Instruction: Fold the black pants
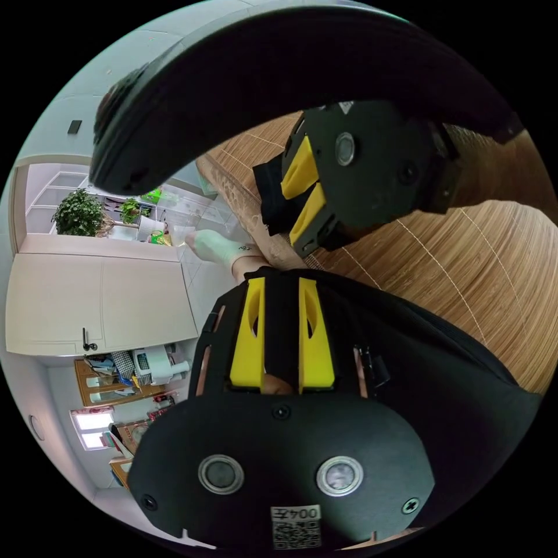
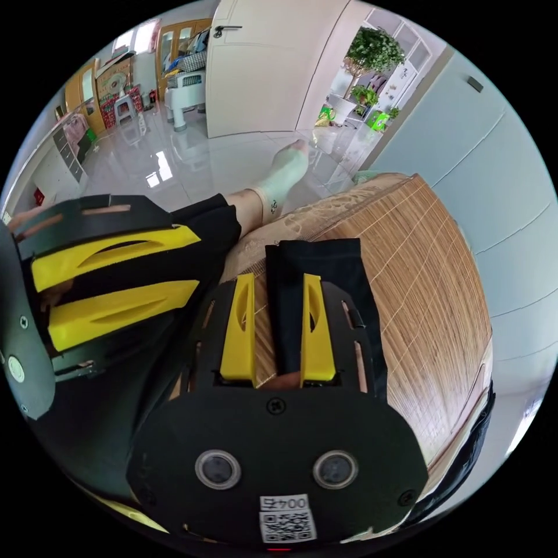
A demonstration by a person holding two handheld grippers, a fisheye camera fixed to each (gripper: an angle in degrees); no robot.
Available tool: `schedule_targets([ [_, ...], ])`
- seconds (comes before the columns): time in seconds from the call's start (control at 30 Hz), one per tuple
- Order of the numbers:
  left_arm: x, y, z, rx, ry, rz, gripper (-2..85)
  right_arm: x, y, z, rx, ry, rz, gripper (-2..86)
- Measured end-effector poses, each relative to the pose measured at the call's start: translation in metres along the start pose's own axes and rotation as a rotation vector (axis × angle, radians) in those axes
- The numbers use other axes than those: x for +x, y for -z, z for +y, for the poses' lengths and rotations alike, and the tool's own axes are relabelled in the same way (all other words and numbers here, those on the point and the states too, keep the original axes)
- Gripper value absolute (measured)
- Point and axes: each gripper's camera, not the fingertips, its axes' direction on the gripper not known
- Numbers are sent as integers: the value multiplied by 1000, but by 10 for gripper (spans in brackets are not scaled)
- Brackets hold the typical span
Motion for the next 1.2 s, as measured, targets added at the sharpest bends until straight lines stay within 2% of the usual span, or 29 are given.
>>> schedule_targets([
  [0.37, 16, -4, -1, 5, -26, -3, 83, 2, -20, 16, -48, -17, -11, 51],
  [0.43, 21, -4, -1, 7, -32, -10, 83, 1, -27, 23, -60, -38, 58, 36],
  [0.67, 37, -2, 4, 26, -21, -41, 86, 55, -1, 78, 33, -298, -167, 29],
  [0.8, 50, 9, 6, 83, -14, -99, 87, 95, 50, 142, 174, -463, -242, 29],
  [0.87, 63, 22, 9, 168, -28, -116, 87, 111, 77, 179, 244, -527, -253, 29],
  [1.07, 97, 65, 20, 409, -31, -75, 86, 158, 169, 340, 477, -767, -262, 28],
  [1.2, 127, 71, 21, 457, -71, -129, 80, 172, 226, 474, 626, -916, -228, 28],
])
